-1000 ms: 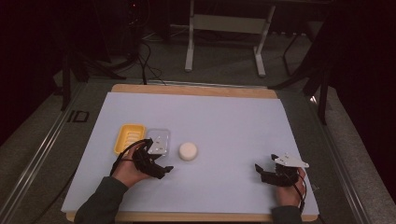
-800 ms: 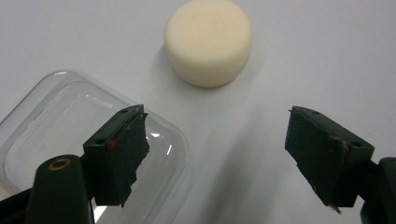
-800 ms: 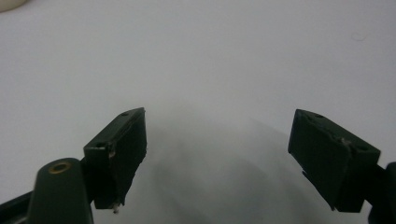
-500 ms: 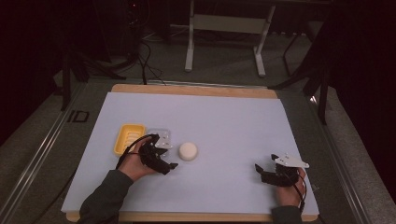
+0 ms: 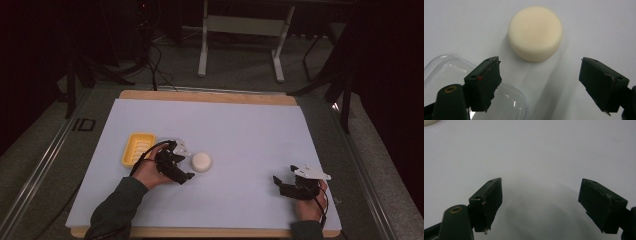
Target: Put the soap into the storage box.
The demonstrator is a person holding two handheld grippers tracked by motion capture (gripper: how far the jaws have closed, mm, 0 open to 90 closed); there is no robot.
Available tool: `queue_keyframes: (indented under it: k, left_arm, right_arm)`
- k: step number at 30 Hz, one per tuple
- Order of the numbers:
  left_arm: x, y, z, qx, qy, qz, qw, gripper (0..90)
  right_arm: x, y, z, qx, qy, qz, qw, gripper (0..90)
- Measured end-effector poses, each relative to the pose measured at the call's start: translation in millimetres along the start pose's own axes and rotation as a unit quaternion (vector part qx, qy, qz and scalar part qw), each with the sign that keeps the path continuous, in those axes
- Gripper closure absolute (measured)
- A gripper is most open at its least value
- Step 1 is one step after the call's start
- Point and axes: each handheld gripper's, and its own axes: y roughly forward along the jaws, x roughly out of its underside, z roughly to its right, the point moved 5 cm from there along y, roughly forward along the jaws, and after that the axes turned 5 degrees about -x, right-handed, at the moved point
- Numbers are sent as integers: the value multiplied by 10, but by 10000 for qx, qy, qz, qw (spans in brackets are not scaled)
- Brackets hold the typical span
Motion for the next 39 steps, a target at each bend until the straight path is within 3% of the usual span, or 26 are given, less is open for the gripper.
queue_keyframes:
  k: [20,39]
  left_arm:
    - [-95,118,-35,121,32,-37,9999,150]
    - [-179,255,-19,186,131,-237,9995,145]
  right_arm:
    - [1,2,-1,-5,-3,-9,10000,193]
    - [0,3,-3,-11,-18,-11,10000,192]
